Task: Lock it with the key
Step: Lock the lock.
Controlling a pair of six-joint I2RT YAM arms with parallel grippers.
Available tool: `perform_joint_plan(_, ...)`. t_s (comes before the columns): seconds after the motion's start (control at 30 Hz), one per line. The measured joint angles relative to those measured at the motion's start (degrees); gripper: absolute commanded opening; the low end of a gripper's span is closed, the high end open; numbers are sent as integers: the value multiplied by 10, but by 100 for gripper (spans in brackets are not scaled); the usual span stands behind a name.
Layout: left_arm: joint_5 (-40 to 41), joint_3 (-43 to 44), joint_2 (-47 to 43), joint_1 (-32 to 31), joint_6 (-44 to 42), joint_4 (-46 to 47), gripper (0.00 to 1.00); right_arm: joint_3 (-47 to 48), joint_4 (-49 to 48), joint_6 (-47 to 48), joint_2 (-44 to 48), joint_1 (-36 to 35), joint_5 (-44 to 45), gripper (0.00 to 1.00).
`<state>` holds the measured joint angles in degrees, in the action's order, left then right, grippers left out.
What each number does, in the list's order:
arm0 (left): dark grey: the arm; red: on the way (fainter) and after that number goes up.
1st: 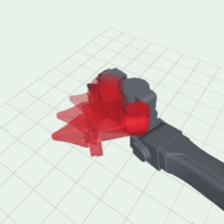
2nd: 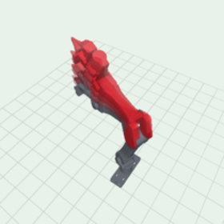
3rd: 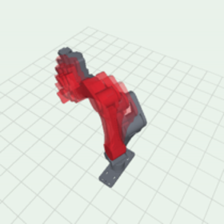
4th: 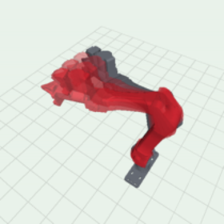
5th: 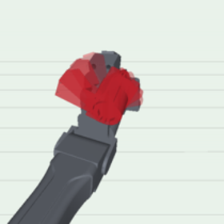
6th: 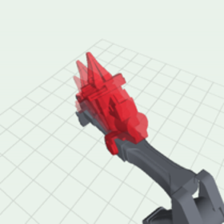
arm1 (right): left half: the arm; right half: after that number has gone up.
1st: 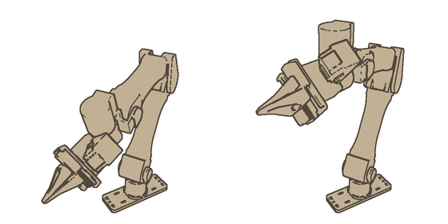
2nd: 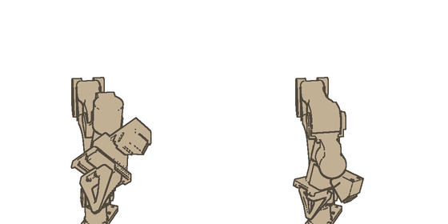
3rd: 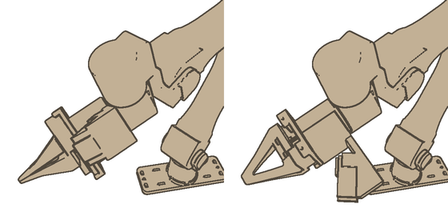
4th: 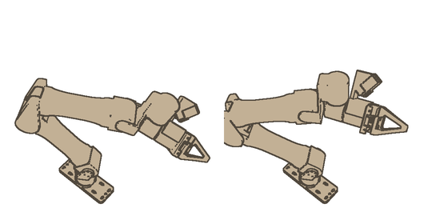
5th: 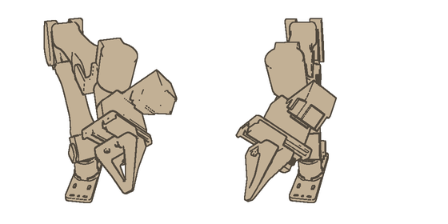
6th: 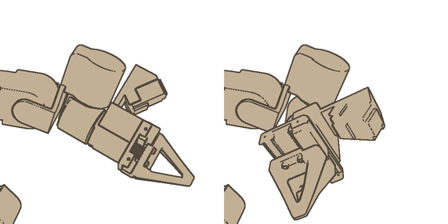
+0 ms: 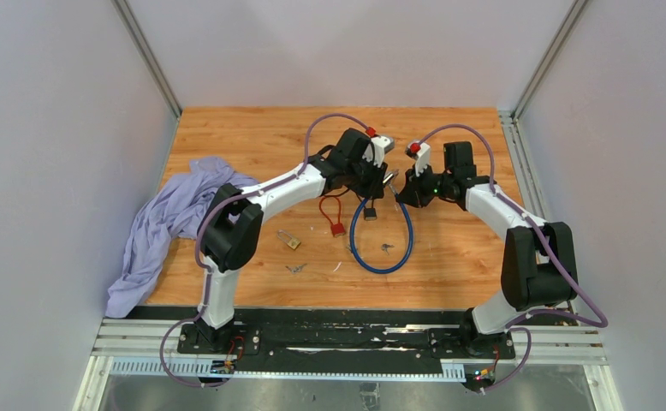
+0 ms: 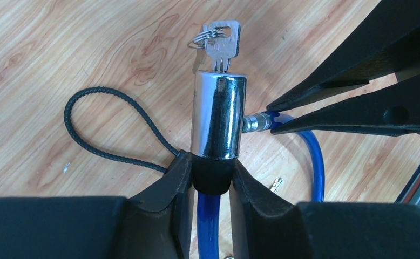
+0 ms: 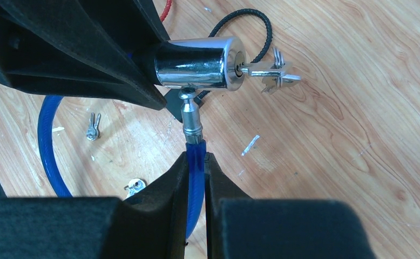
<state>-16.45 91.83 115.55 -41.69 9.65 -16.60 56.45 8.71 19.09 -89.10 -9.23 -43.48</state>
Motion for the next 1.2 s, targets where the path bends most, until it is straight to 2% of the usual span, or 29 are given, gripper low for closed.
perform_joint_plan(1.2, -3, 0, -7, 0, -2, 0, 0, 0, 2, 0, 0, 0, -1, 1)
